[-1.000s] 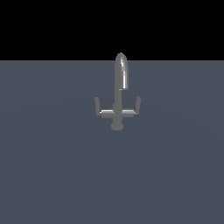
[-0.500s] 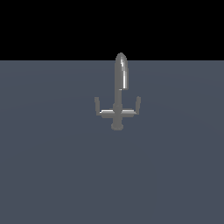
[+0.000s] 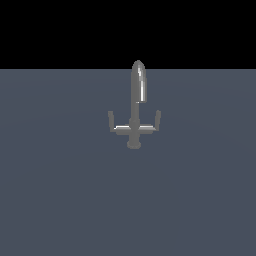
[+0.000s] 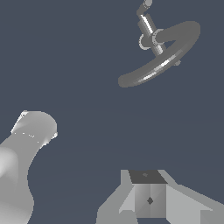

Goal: Turn on the faucet by rotating a designated handle.

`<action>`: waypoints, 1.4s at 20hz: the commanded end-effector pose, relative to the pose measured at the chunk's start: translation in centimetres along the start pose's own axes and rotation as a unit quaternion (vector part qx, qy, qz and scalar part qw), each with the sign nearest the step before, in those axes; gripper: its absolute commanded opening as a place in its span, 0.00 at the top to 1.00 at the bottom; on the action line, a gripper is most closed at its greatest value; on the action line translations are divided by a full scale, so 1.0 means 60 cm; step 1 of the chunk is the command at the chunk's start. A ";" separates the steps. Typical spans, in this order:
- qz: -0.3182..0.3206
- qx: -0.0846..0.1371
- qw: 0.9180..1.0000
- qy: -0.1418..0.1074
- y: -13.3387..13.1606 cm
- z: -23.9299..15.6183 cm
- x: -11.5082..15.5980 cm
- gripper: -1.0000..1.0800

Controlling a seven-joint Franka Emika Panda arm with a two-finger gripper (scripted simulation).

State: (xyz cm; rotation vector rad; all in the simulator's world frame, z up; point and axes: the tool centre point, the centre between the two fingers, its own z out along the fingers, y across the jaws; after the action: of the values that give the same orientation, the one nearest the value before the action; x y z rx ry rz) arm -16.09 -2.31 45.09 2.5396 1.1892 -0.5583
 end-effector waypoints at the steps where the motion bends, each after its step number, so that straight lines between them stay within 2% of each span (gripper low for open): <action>1: -0.040 -0.004 0.999 -0.019 0.011 0.004 0.010 1.00; 7: -0.133 -0.009 0.989 -0.064 0.036 0.016 0.037 1.00; 10: -0.179 -0.010 0.980 -0.087 0.048 0.022 0.051 1.00; 14: -0.240 -0.008 0.964 -0.116 0.064 0.030 0.071 1.00; 21: -0.342 0.000 0.925 -0.166 0.090 0.046 0.109 1.00; 28: -0.437 0.015 0.873 -0.214 0.114 0.063 0.149 1.00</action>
State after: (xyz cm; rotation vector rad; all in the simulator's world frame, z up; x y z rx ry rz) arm -6.89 -2.18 38.68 1.6666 2.0493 -1.2104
